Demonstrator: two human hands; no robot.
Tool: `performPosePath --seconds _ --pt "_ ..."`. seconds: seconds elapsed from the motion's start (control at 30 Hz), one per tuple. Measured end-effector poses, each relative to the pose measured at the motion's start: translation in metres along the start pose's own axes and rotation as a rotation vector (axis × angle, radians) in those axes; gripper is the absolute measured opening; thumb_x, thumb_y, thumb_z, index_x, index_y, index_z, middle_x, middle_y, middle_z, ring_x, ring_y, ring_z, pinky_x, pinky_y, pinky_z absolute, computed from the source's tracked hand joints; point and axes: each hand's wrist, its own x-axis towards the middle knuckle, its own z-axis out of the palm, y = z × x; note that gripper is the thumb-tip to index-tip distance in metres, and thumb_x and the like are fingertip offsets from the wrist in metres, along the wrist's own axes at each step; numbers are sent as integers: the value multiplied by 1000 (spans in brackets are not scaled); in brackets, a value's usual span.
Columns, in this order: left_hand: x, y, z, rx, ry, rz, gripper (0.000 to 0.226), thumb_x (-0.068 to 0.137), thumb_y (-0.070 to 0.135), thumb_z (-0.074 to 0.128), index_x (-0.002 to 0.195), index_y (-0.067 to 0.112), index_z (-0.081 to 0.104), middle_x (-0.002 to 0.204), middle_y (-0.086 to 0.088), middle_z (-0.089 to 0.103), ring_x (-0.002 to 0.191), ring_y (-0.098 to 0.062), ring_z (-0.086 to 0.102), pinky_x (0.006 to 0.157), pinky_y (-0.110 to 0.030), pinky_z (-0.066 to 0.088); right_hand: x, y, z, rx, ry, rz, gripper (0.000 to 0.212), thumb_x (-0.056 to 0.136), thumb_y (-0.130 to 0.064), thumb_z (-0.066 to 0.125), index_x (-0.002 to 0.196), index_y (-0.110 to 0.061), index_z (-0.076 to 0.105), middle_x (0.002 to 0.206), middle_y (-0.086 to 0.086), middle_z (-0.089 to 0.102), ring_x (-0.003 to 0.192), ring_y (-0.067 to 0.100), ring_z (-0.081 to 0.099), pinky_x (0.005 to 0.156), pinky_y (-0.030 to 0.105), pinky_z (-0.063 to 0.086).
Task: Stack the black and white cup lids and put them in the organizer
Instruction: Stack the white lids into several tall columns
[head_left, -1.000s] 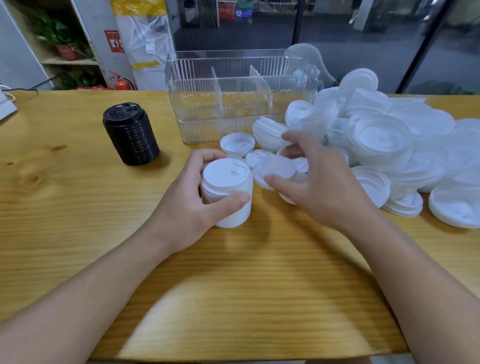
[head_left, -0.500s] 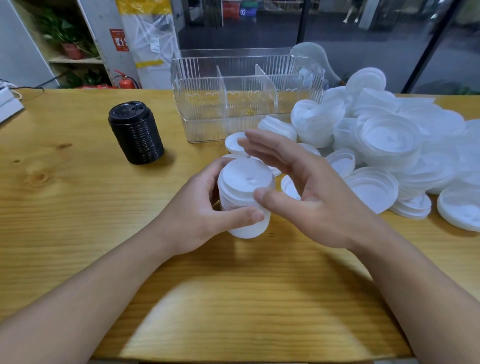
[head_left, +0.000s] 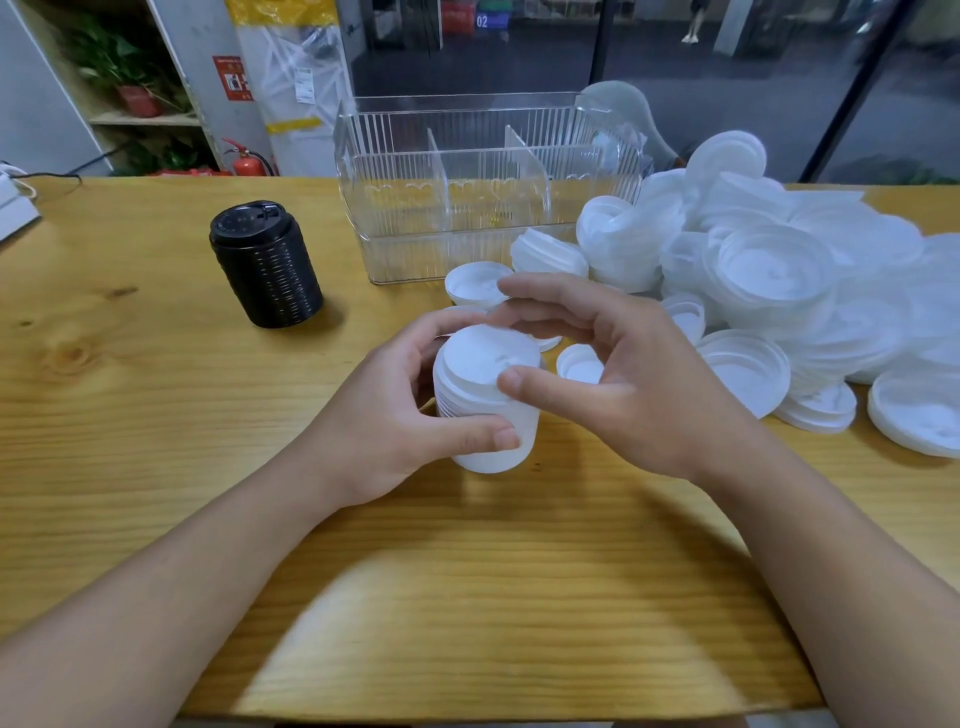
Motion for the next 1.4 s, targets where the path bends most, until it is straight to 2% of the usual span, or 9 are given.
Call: performPosePath --seconds 0.1,0.27,0.53,0.7,0.87,1.03,1.13,1.27,1.4 --pt "-1 3 1 15 -22 24 90 76 12 97 154 27 55 141 2 75 134 -21 69 113 -47 56 0 1 0 -8 -32 -5 62 96 -26 83 152 -19 59 137 -14 73 135 5 64 119 37 48" --pt "0 0 -4 43 5 19 89 74 26 102 151 28 57 143 2 72 135 -23 68 115 -56 53 3 3 -8 -61 30 5 60 97 -34 81 152 -23 58 135 -14 73 133 5 65 113 35 49" --pt "0 -1 -8 99 54 48 76 76 42 97 142 33 60 138 3 73 129 -21 70 110 -54 56 3 24 -31 -655 -69 146 43 72 -71 85 95 -38 70 89 -18 66 96 2 57 93 35 41" --pt "0 -1 -6 87 51 45 77 76 44 95 143 33 58 137 5 73 128 -20 70 106 -46 56 5 33 -21 -724 -130 144 25 88 -48 85 80 -34 66 79 -12 69 85 9 61 101 41 43" --pt "0 0 -8 99 58 44 72 81 39 92 144 31 57 136 6 73 127 -19 70 103 -40 54 4 24 -25 -500 -22 199 15 94 -35 83 83 -31 75 77 -15 72 74 4 64 66 17 46" --pt "2 -1 -12 137 108 45 66 83 37 91 141 35 58 133 9 73 124 -16 71 101 -41 56 7 13 -29 75 66 277 25 96 -20 82 119 -23 72 86 3 80 88 21 78 91 39 60" --pt "1 -1 -12 138 116 46 66 82 42 90 140 39 57 134 9 73 124 -16 71 102 -41 55 6 19 -25 -106 26 340 40 100 -23 78 136 -31 63 88 -4 81 86 18 79 94 49 60" --pt "1 -1 -13 144 124 46 69 85 36 89 145 34 55 135 8 72 126 -16 70 102 -40 55 6 22 -24 -402 157 375 17 97 -37 78 113 -31 76 89 -15 77 77 1 73 85 38 61" --pt "1 -2 -14 142 140 40 70 84 37 90 145 35 55 136 9 72 126 -16 70 103 -39 55 7 20 -20 -478 210 302 31 90 -50 81 115 -33 77 98 -19 73 84 0 66 82 31 56"
